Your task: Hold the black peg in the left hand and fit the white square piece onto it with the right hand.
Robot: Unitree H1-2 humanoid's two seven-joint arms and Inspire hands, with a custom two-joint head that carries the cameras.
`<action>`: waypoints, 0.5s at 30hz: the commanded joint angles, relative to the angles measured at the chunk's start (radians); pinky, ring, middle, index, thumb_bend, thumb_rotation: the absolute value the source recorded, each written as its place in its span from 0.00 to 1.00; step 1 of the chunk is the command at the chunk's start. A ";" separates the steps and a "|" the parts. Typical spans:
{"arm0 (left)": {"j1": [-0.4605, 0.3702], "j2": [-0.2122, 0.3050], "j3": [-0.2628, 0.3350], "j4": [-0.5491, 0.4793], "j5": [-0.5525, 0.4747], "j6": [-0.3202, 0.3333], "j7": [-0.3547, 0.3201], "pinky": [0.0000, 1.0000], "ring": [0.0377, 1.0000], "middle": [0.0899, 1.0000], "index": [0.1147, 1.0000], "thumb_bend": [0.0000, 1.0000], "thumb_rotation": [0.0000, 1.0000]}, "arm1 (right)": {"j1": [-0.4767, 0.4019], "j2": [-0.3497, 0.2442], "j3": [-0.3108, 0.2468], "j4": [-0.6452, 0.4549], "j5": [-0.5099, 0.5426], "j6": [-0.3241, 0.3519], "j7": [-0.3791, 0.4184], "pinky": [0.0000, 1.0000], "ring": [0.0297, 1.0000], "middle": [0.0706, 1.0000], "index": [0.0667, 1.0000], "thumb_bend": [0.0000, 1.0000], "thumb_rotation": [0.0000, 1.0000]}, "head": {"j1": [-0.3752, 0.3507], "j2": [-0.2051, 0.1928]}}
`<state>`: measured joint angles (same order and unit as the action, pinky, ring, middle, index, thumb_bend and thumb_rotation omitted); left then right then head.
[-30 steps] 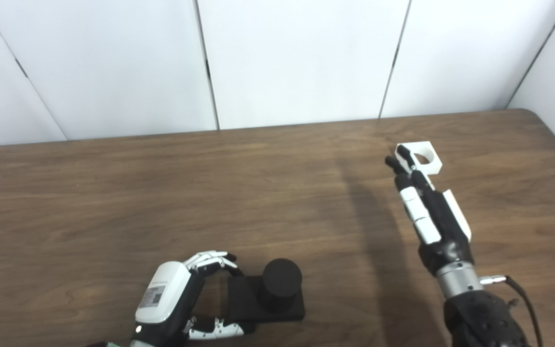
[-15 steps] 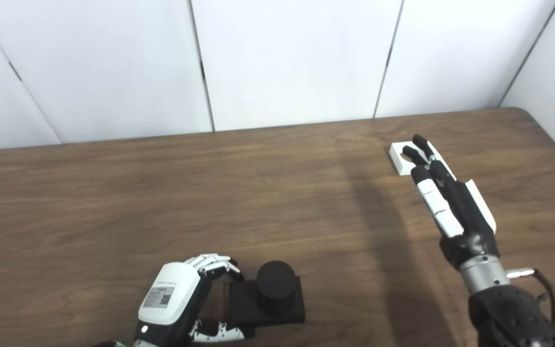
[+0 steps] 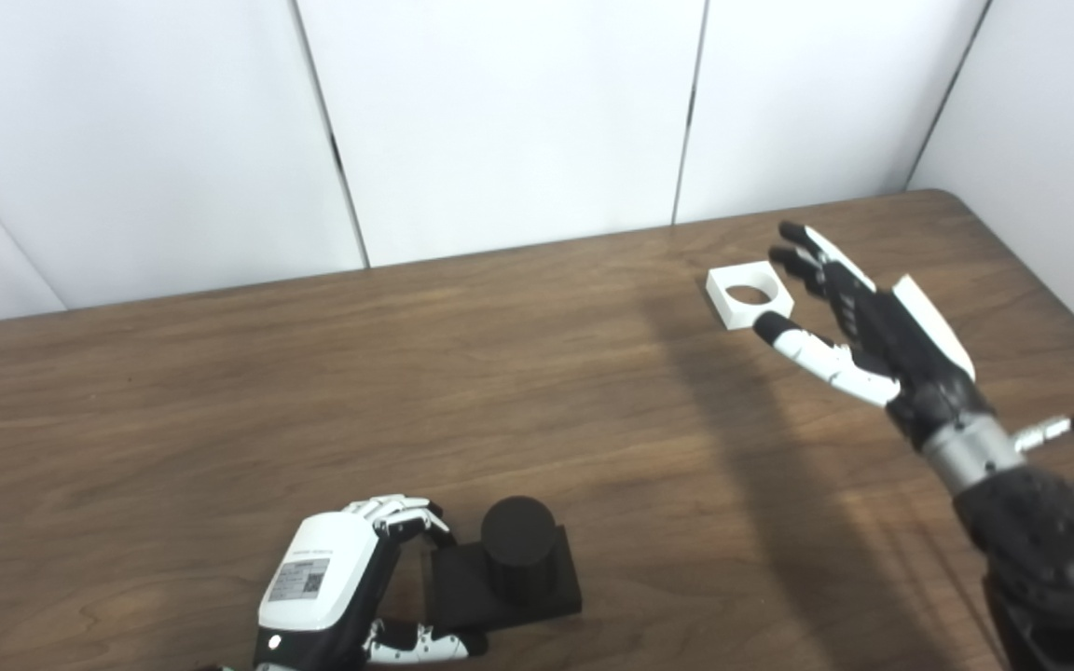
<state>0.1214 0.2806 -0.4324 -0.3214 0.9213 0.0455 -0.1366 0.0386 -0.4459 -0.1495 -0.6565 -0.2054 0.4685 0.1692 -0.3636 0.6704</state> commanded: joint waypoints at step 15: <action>0.036 0.025 -0.021 0.072 0.057 -0.010 -0.016 0.80 0.81 0.75 0.42 0.52 0.05 | -0.328 -0.284 0.160 0.198 -0.422 0.001 0.411 1.00 1.00 0.99 0.92 0.92 0.21 | -0.047 -0.059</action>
<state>0.1257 0.2834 -0.4321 -0.3070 0.9357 0.0296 -0.1120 -0.2392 -0.6909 0.0167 -0.4669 -0.5784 0.4714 0.5625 -0.4095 0.6105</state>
